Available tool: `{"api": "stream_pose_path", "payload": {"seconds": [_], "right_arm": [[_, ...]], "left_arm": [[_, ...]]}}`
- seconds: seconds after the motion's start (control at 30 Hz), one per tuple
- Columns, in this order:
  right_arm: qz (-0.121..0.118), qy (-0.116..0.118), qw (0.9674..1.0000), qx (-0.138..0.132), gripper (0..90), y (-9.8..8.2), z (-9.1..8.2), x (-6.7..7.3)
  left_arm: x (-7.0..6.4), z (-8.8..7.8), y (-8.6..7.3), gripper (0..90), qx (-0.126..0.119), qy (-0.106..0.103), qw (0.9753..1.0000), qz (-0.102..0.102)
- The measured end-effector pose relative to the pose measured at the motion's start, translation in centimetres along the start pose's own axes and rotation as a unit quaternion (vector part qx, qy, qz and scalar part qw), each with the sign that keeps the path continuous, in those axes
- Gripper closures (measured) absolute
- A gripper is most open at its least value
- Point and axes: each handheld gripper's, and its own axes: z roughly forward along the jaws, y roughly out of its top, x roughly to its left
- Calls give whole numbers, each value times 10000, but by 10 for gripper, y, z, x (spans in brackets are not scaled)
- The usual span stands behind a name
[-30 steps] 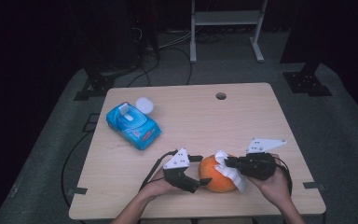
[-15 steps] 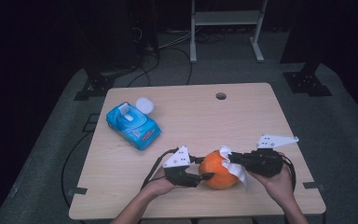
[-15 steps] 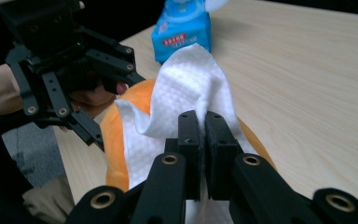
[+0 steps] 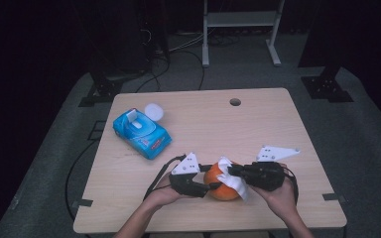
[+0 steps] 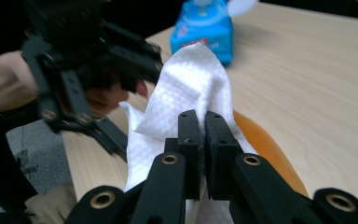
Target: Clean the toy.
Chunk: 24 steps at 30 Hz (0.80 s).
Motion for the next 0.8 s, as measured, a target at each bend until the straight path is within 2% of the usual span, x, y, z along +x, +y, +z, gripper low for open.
{"api": "stream_pose_path", "payload": {"seconds": [0.07,0.1,0.13,0.27,0.33,0.43,0.5,0.57,0.6,0.7,0.77,0.8], "right_arm": [[94,-134,9999,9,855,-8,-3,-7],[232,-78,9997,-38,855,-10,-7,-11],[279,-58,9996,-63,854,-11,-9,-13],[238,-14,9997,-36,854,-12,-8,-13],[219,-84,9997,-39,854,-12,-10,-15],[342,-164,9993,-68,853,-15,-16,-22],[383,-190,9991,-81,853,-17,-18,-24],[360,-176,9992,-50,853,-17,-18,-23],[354,-154,9992,-34,853,-17,-17,-23],[337,-13,9994,-30,852,-16,-13,-18],[247,-56,9997,-5,852,-14,-12,-14],[192,-105,9998,-16,852,-13,-12,-11]], "left_arm": [[3,2,-1,224,-161,110,9998,33],[4,3,-2,173,-164,162,9997,35],[5,4,-4,160,-188,140,9997,32],[4,15,-10,155,-219,-163,9996,69],[-1,17,-11,167,-159,-243,9992,256],[-2,16,-10,172,-207,-411,9986,270],[-2,16,-10,177,-229,-385,9986,286],[-1,18,-11,169,-224,-191,9992,265],[0,20,-12,134,-192,-114,9994,249],[-1,28,-18,110,-151,-156,9994,259],[-3,31,-19,116,-180,-152,9995,220],[-4,30,-19,146,-205,-134,9994,248]]}}
